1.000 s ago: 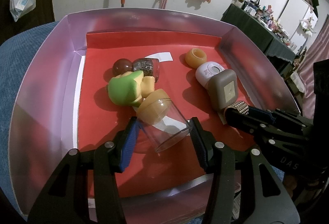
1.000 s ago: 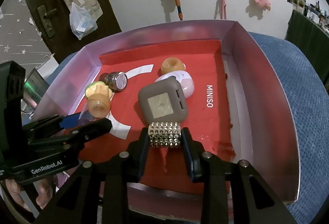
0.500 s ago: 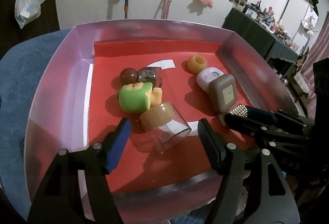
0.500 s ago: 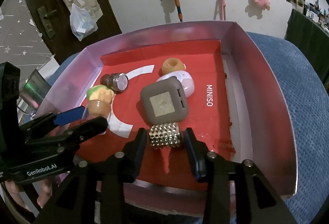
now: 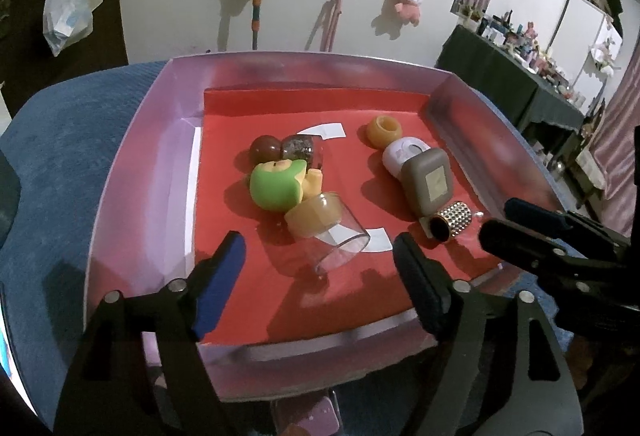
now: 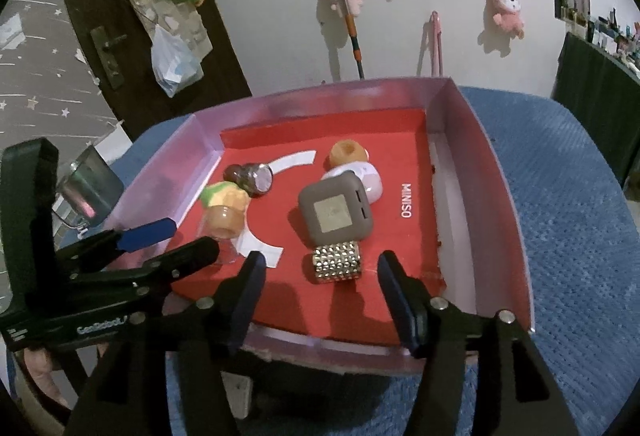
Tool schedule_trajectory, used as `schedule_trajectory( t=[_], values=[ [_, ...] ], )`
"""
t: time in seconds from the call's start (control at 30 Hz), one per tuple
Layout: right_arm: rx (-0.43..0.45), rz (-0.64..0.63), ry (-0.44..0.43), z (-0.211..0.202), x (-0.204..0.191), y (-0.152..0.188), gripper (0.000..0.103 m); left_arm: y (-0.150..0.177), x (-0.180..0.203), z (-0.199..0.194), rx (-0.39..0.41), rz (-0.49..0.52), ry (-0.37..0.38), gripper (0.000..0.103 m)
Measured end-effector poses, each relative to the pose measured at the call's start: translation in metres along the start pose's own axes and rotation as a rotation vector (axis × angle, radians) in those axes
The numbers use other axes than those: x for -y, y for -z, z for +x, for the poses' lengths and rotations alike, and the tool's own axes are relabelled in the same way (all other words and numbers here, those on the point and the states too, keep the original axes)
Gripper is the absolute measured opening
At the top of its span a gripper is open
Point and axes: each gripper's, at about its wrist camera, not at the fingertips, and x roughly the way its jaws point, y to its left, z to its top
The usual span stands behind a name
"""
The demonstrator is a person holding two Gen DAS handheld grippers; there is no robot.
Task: Organize rigid objects
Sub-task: 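Open both tools to release the cup and cylinder in the box, then withdraw both tools from the box toward the smartwatch and nail polish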
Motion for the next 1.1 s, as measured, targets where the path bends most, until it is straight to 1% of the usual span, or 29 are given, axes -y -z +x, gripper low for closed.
schedule_trajectory(
  t=[0.1,0.23,0.3,0.37,0.43,0.5,0.57,0.63,0.7,0.9,1.1],
  values=[
    [0.028,-0.002,-0.003,-0.011,-0.002,0.000,0.069,0.001,0.000,-0.008,0.020,-0.009,-0.002,0.084],
    [0.061,0.003,-0.019,-0.024,-0.003,0.000,0.081,0.004,0.001,-0.018,0.037,-0.008,0.001,0.086],
    [0.079,0.002,-0.018,-0.030,-0.005,0.001,0.084,0.007,0.003,-0.023,0.047,-0.001,-0.001,0.091],
    [0.094,-0.001,-0.018,-0.036,-0.006,0.003,0.091,0.010,0.006,-0.030,0.063,0.010,-0.012,0.099],
    [0.108,-0.006,-0.021,-0.042,-0.008,0.004,0.095,0.012,0.008,-0.036,0.081,0.018,-0.021,0.099],
    [0.120,-0.007,-0.022,-0.047,-0.011,0.004,0.096,0.014,0.009,-0.042,0.096,0.019,-0.023,0.099],
    [0.135,-0.007,-0.026,-0.053,-0.012,0.005,0.102,0.015,0.010,-0.048,0.106,0.017,-0.018,0.099],
    [0.149,-0.007,-0.029,-0.059,-0.014,0.007,0.103,0.017,0.011,-0.053,0.115,0.018,-0.019,0.100],
    [0.160,-0.011,-0.030,-0.065,-0.016,0.008,0.103,0.019,0.013,-0.057,0.125,0.022,-0.024,0.103],
    [0.192,-0.030,-0.029,-0.080,-0.024,0.013,0.103,0.028,0.018,-0.073,0.168,0.022,-0.034,0.103],
    [0.201,-0.032,-0.043,-0.088,-0.028,0.020,0.103,0.037,0.025,-0.085,0.199,0.059,-0.054,0.103]
  ],
)
